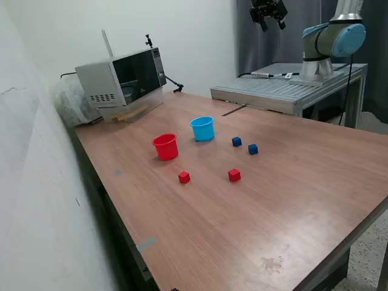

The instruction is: Place red objects in the red bin, and blue objects in the blue bin.

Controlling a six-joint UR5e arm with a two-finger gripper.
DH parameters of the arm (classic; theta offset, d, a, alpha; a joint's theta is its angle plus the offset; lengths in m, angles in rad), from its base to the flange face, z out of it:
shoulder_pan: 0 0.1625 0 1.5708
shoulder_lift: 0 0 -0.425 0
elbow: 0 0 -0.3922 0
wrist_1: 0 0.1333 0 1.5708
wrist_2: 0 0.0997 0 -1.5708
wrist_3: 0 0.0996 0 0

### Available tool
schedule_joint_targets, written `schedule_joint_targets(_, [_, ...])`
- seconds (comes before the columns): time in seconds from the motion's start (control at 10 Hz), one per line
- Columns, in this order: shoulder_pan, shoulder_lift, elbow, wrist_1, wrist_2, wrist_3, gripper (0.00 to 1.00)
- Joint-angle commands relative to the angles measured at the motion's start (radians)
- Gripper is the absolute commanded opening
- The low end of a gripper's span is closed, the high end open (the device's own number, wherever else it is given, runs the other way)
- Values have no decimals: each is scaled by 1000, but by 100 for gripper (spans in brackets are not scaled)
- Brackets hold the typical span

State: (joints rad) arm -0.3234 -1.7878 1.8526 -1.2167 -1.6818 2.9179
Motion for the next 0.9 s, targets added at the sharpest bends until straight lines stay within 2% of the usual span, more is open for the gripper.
schedule_joint_targets(0.0, [4,60,-73,-74,-32,4,100])
schedule_joint_targets(0.1, [12,64,-84,-171,32,-12,100])
schedule_joint_targets(0.3, [29,74,-108,-260,141,-23,100])
schedule_joint_targets(0.4, [37,76,-105,-350,265,-25,100])
schedule_joint_targets(0.5, [38,73,-101,-492,316,-26,100])
schedule_joint_targets(0.6, [56,112,-95,-533,329,-10,100])
schedule_joint_targets(0.7, [87,192,-82,-620,344,45,100])
schedule_joint_targets(0.8, [133,256,-70,-708,344,103,100])
